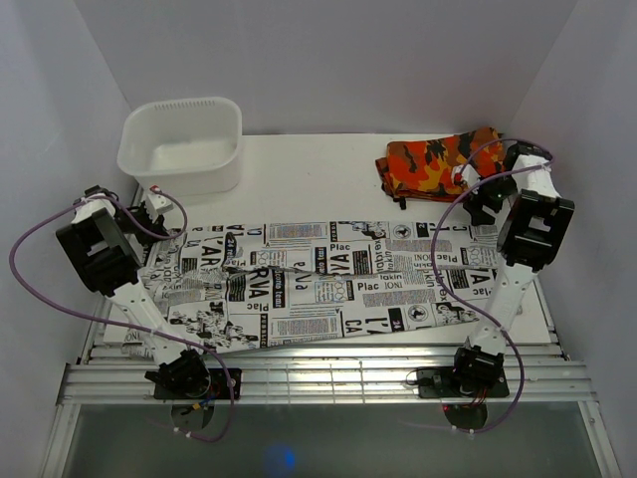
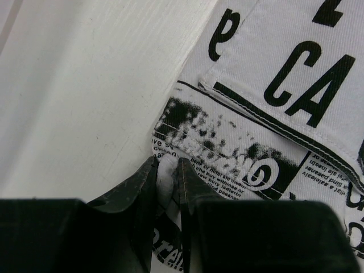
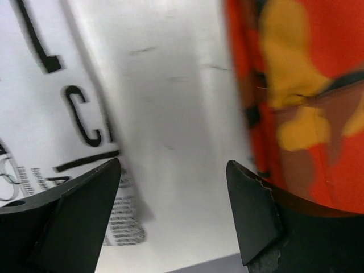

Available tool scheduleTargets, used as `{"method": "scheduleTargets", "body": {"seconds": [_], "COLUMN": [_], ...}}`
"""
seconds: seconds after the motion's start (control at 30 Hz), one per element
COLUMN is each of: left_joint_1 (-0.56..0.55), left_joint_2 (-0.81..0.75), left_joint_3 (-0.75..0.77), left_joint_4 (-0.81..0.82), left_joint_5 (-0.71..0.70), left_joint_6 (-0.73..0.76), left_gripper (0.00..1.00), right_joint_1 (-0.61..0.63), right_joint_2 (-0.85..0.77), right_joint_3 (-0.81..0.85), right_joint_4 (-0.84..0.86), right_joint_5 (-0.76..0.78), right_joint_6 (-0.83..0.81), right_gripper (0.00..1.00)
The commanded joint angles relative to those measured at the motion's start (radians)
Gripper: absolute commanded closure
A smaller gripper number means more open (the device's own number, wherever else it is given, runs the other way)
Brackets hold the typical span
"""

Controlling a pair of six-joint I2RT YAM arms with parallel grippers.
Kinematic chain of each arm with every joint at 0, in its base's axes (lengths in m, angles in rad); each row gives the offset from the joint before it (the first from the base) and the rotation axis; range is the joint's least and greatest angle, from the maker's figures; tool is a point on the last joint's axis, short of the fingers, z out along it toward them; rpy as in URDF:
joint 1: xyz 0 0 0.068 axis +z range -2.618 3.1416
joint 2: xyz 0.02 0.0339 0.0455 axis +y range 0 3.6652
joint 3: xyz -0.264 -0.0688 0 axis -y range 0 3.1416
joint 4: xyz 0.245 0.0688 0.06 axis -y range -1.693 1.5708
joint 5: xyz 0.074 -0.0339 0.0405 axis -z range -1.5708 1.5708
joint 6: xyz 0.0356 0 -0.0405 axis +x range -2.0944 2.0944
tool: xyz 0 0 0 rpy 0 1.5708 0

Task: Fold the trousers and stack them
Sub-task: Flatten the trousers out, then fold the trousers

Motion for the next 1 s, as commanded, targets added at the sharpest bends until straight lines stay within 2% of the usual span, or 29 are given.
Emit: {"method": "scheduleTargets", "body": {"seconds": [0.0,0.2,0.6,0.67,0.7,0.73,0.8,0.83,0.9,0.93,0.97], "left_joint_1": [0.001,0.001,0.001,0.001,0.001,0.001,0.001,0.001,0.002,0.005,0.008], "left_joint_2": [0.024,0.022,0.030,0.027,0.026,0.024,0.021,0.019,0.013,0.012,0.012], "left_joint_3": [-0.058,-0.075,-0.073,-0.073,-0.075,-0.076,-0.079,-0.079,-0.076,-0.069,-0.040], "left_joint_4": [-0.033,-0.002,0.008,0.010,0.010,0.010,0.012,0.010,0.012,0.012,0.012], "left_joint_5": [-0.149,-0.160,-0.157,-0.157,-0.154,-0.152,-0.149,-0.149,-0.145,-0.137,-0.114], "left_joint_6": [-0.004,-0.017,-0.027,-0.034,-0.036,-0.036,-0.045,-0.050,-0.074,-0.091,-0.111], "left_gripper": [0.81,0.81,0.81,0.81,0.81,0.81,0.82,0.83,0.88,0.89,0.94], "right_joint_1": [-0.022,-0.038,-0.039,-0.038,-0.039,-0.039,-0.039,-0.039,-0.036,-0.036,-0.036], "right_joint_2": [0.063,0.051,0.055,0.077,0.083,0.090,0.113,0.120,0.130,0.133,0.127], "right_joint_3": [0.178,0.184,0.059,0.057,0.057,0.057,0.059,0.066,0.086,0.118,0.132], "right_joint_4": [-0.120,-0.128,-0.189,-0.197,-0.186,-0.183,-0.171,-0.165,-0.156,-0.154,-0.150], "right_joint_5": [-0.028,-0.032,0.032,0.046,0.049,0.063,0.081,0.083,0.084,0.083,0.077], "right_joint_6": [0.031,0.028,-0.006,-0.012,-0.012,-0.012,-0.011,-0.008,0.021,0.032,0.072], "right_gripper": [0.19,0.12,0.15,0.21,0.27,0.37,0.48,0.59,0.73,0.92,0.92]}}
